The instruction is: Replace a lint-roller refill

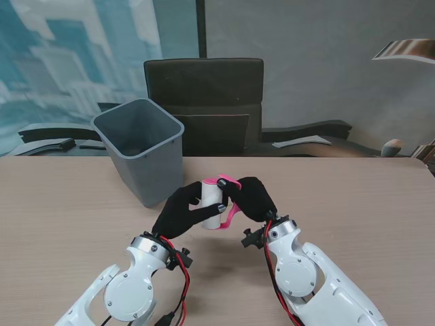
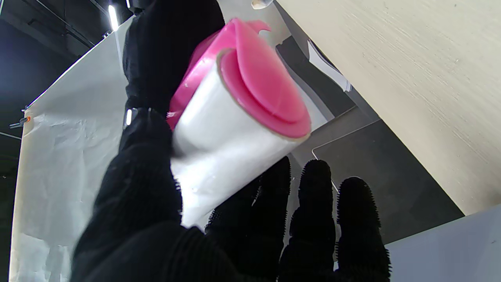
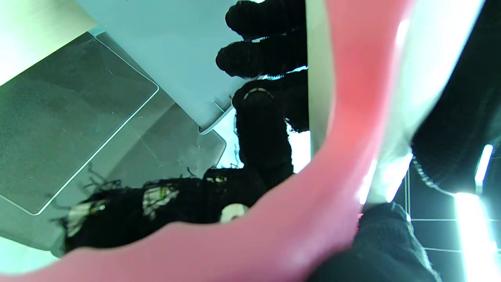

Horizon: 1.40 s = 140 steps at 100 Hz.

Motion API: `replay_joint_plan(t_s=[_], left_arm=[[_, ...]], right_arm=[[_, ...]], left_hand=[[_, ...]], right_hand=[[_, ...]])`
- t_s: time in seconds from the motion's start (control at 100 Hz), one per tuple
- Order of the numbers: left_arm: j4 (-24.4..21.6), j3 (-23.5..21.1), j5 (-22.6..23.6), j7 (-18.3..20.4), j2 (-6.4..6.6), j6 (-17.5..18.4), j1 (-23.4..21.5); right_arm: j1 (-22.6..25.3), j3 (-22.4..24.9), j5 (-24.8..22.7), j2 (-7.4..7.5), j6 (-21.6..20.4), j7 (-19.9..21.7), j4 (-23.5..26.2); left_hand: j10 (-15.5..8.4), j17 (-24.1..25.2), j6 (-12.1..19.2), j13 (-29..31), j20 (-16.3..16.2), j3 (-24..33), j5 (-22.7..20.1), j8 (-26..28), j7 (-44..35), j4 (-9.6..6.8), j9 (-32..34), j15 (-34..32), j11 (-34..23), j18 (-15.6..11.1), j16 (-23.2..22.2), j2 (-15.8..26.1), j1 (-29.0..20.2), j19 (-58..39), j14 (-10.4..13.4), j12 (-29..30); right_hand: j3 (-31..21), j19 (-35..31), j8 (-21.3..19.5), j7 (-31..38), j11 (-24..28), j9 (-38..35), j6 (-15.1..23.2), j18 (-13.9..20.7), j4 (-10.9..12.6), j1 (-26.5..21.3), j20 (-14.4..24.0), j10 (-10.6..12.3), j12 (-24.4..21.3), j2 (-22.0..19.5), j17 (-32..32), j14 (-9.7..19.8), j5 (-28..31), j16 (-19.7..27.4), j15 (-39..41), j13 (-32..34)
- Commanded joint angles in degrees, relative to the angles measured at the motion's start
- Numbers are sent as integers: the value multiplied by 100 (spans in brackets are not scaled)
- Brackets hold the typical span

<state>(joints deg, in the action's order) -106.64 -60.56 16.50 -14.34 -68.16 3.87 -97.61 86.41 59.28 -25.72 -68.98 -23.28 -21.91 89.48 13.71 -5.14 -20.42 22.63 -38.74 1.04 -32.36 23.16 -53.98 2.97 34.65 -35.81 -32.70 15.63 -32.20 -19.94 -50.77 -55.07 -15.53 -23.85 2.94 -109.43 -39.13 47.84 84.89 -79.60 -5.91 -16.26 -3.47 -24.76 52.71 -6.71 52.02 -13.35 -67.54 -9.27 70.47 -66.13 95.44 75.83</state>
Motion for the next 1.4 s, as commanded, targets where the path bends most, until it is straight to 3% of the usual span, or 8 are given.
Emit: replay_joint_plan(t_s=[0.0,0.15,0.34,0.46,0.61,1.39], left_arm=[[29,35,-46,105,4,-11,-49],[33,30,1,68,3,43,-58],[38,34,6,80,7,54,-57],[40,35,8,86,8,44,-54],[45,42,-6,96,7,24,-45],[-13,10,-12,37,-1,100,-109]], right_arm=[[20,20,-24,-30,-18,18,127],[44,40,-46,-32,4,-22,156],[42,40,-23,-18,-19,56,163],[46,32,-52,-23,-40,16,168],[43,28,-97,-6,-4,58,179],[92,55,-120,-15,177,-11,260]], left_hand=[[-222,-18,1295,45,17,889,-497,91,-1226,-317,98,-137,-91,-132,-62,542,-1003,-141,119,-195],[-230,-18,1290,44,19,891,-494,93,-1226,-315,96,-136,-93,-138,-61,545,-1007,-143,123,-197],[-233,-15,1299,50,22,893,-495,95,-1227,-315,90,-138,-89,-133,-61,542,-1009,-142,128,-196],[-234,-12,1298,43,25,894,-496,95,-1227,-315,92,-134,-91,-135,-59,541,-1008,-139,129,-197],[-229,-14,1298,45,25,899,-506,93,-1227,-316,95,-134,-90,-137,-58,537,-1011,-142,125,-196],[-257,-22,1312,55,28,891,-493,96,-1227,-305,98,-141,-97,-141,-59,548,-995,-155,140,-198]], right_hand=[[-29,-1054,51,-90,722,-344,-496,1412,56,212,7,-84,123,-866,-298,1984,200,-200,873,-29],[-47,-1054,35,-66,553,-354,-583,1375,31,499,-12,-249,114,-831,-291,1824,224,-190,881,-32],[28,-1054,41,-80,515,-357,-610,1373,-4,681,-20,-284,91,-741,-292,1811,206,-182,890,-34],[59,-1054,49,-112,529,-356,-634,1404,-22,935,-28,-244,90,-437,-294,1875,155,-180,882,-32],[-140,-1054,-20,-58,520,-355,-671,1406,49,1397,-28,-176,94,281,-294,1922,160,-172,870,-29],[-262,-1054,-47,-36,480,-353,-703,1418,103,1293,-93,-178,75,110,-285,1911,148,-118,847,-26]])
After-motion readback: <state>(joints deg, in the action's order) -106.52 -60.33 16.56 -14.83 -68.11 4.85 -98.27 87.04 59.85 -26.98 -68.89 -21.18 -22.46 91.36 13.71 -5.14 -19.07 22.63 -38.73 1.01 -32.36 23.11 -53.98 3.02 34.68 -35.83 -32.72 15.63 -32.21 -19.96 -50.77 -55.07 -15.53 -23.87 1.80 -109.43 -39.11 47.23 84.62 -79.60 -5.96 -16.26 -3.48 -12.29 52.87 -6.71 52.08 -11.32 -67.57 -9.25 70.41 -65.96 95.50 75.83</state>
